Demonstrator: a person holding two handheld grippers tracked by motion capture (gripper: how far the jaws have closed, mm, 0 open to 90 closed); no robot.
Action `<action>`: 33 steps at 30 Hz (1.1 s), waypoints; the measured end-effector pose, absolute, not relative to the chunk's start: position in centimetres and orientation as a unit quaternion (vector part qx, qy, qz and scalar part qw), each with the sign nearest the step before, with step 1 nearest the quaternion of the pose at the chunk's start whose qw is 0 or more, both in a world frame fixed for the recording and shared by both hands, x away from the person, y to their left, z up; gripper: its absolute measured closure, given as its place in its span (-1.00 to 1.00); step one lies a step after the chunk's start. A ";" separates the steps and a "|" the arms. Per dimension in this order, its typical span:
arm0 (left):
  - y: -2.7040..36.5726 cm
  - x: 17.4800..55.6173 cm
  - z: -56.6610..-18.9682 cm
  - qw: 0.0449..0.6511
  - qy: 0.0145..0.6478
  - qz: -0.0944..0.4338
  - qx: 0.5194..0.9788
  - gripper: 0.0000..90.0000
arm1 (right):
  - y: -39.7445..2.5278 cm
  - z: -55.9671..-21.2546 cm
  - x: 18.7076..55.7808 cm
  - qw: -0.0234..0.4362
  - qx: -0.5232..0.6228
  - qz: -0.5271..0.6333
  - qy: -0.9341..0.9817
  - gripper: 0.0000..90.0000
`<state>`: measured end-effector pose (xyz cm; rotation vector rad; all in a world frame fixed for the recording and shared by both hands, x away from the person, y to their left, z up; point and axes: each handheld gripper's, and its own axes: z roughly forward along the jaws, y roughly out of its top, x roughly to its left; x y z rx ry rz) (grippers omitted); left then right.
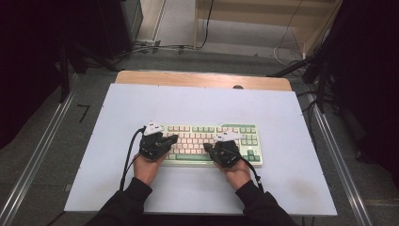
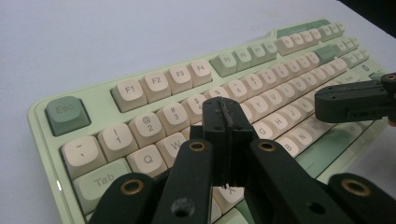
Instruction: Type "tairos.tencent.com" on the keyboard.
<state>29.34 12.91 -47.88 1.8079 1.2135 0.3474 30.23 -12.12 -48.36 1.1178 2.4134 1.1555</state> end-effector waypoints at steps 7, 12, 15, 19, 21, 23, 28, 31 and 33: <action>12.9 29.3 -47.9 0.451 0.492 0.141 0.732 1.00 | -12.0 -48.7 30.2 0.120 0.381 0.389 0.830 0.94; 12.9 29.3 -47.9 0.451 0.492 0.141 0.732 1.00 | -12.1 -48.7 30.2 0.120 0.380 0.390 0.830 0.94; 12.9 29.3 -47.9 0.451 0.492 0.140 0.731 1.00 | -12.0 -48.7 30.2 0.120 0.380 0.390 0.830 0.94; 12.9 29.3 -47.9 0.452 0.492 0.140 0.731 1.00 | -12.0 -48.7 30.2 0.120 0.380 0.388 0.831 0.94; 12.9 29.3 -47.9 0.452 0.492 0.139 0.731 1.00 | -12.0 -48.7 30.2 0.120 0.379 0.388 0.831 0.94; 12.9 29.3 -47.9 0.452 0.491 0.139 0.731 1.00 | -12.0 -48.8 30.2 0.120 0.380 0.388 0.831 0.94; 12.9 29.3 -47.9 0.451 0.492 0.139 0.732 1.00 | -11.9 -48.8 30.1 0.121 0.377 0.387 0.832 0.94; 12.9 29.3 -47.9 0.451 0.491 0.139 0.732 1.00 | -11.8 -48.9 30.1 0.121 0.378 0.384 0.833 0.94; 12.9 29.3 -47.9 0.451 0.491 0.139 0.732 1.00 | -11.8 -49.2 30.1 0.122 0.378 0.386 0.832 0.94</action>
